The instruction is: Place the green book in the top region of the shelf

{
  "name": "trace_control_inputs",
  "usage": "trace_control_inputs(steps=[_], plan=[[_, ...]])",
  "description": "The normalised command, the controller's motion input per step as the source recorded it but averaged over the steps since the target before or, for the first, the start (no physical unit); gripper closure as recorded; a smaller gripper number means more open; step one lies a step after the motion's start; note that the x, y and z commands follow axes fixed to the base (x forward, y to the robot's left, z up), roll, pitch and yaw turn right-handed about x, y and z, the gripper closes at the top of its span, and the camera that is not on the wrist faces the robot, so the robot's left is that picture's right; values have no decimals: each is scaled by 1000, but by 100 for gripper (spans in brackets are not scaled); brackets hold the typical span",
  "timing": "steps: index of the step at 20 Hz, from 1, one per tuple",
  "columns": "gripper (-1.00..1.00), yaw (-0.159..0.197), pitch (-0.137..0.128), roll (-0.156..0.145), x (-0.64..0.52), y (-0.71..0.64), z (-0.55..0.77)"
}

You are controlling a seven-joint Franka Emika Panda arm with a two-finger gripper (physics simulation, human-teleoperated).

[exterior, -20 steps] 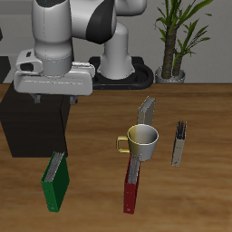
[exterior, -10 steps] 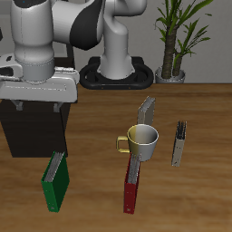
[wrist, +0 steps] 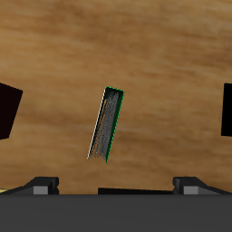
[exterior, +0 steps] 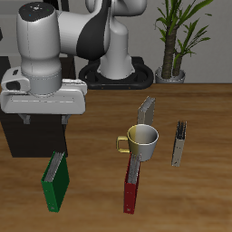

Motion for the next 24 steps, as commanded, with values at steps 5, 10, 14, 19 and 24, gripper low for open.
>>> trace_control_inputs(steps=[5, 10, 14, 19, 24], plan=[[-100, -14, -26, 27, 199, 228, -317], [-100, -19, -9, -39, 132, -70, -264], [-100, -3, -2, 15, 73, -60, -322], [-100, -8, 18, 6, 56, 31, -376], [-100, -30, 50, -2, 63, 56, -385]])
